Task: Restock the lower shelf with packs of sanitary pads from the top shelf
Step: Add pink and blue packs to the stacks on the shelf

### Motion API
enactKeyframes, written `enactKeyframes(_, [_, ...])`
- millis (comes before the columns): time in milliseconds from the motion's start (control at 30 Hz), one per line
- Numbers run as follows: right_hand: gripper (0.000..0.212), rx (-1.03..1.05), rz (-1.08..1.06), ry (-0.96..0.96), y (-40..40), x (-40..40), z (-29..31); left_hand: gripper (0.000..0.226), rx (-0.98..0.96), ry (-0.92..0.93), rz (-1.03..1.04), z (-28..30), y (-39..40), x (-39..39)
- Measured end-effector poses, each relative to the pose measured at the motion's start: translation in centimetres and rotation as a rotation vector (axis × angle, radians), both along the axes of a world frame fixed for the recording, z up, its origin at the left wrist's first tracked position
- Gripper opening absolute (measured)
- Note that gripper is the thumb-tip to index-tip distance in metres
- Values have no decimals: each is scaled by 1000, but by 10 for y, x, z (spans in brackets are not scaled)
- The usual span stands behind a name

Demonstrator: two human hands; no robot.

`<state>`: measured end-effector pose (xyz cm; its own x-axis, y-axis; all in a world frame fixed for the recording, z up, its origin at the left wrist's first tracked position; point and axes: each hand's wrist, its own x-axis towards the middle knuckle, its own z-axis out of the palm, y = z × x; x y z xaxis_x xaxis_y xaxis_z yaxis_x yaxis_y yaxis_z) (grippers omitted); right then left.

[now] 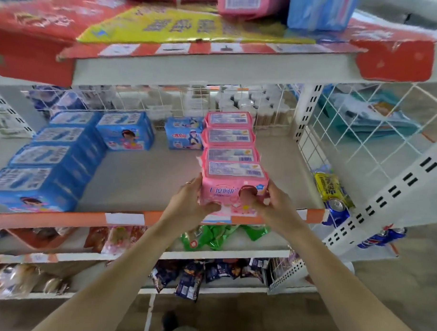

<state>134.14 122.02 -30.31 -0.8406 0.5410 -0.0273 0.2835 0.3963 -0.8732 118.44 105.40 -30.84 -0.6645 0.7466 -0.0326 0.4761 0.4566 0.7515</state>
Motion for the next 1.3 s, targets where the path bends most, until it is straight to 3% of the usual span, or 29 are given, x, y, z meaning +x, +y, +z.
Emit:
enactKeyframes(300, [51,174,17,26,10,-10,-22,68,73,-7,3,-32,2,-11])
enactKeyframes(700, [62,196,6,75,22,-28,-30,70,74,48,-26,-31,13,-31])
enactKeyframes(1000, [71,236,-6,92,29,-35,-29,70,35,215,-42,-22,19,-36])
enactKeyframes(1300, [72,259,-42,58,24,-33,-50,75,41,191,-3,-40,19,-32])
